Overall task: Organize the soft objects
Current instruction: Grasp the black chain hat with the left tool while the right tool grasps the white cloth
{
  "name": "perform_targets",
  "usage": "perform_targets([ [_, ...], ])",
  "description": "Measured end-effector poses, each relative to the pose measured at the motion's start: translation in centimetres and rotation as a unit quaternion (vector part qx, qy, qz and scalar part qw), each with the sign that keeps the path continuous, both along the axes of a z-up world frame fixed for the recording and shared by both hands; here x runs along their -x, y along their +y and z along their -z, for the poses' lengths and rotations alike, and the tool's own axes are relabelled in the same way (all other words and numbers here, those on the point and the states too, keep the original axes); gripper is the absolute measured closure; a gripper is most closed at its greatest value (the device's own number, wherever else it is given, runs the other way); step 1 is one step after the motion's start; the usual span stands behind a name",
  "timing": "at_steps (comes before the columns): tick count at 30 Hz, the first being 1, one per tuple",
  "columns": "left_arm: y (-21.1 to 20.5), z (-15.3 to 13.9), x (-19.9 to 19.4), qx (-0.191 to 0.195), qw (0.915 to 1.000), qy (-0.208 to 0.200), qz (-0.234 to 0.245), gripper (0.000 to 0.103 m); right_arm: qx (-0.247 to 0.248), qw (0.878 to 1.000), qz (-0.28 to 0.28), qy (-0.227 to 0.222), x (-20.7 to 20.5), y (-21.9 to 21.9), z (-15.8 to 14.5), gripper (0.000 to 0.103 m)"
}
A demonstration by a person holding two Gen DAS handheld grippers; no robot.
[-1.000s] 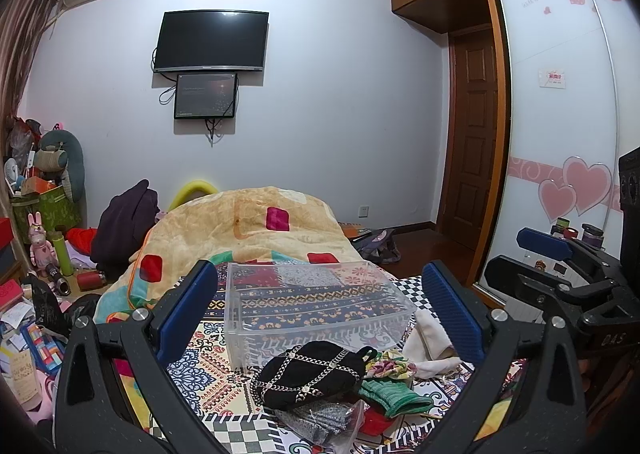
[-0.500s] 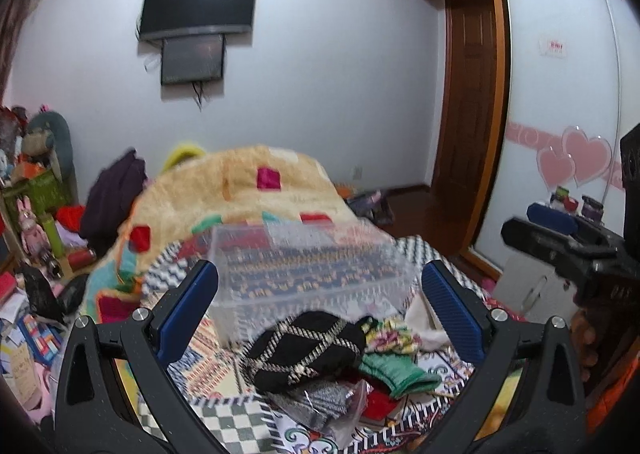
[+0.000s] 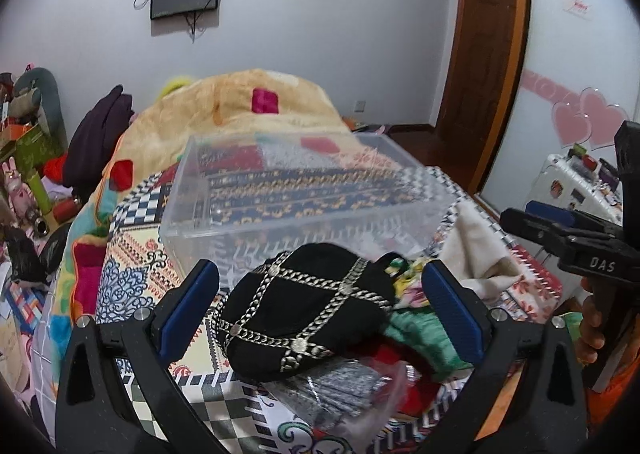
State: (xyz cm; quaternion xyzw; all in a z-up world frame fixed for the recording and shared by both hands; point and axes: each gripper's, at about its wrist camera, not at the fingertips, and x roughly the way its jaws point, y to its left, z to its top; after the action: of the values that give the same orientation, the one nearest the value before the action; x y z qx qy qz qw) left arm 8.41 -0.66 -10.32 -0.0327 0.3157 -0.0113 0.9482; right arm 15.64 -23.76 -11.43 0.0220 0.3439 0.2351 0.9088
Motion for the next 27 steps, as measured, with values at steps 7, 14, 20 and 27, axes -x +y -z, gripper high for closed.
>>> perform_targets([
  [7, 1.9, 2.3, -1.7, 0.039, 0.9985, 0.038, -0.003, 0.019, 0.005, 0.999, -0.013, 0.046, -0.7, 0.3, 1.4, 0.042],
  [14, 2.5, 3.4, -2.0, 0.068, 0.9964, 0.048, 0.013, 0.039, 0.006, 0.997, -0.038, 0.060, -1.0, 1.2, 2.0, 0.084],
  [20, 2.5, 3.0, -1.7, 0.067, 0.9962, 0.052, 0.019, 0.056, 0.007, 0.998, -0.044, 0.035, -0.2, 1.5, 0.9, 0.090],
  [27, 3.1, 0.0, 0.5, 0.069, 0.9973, 0.018, 0.016, 0.057, -0.012, 0.999, -0.049, -0.003, 1.1, 1.1, -1.9, 0.091],
])
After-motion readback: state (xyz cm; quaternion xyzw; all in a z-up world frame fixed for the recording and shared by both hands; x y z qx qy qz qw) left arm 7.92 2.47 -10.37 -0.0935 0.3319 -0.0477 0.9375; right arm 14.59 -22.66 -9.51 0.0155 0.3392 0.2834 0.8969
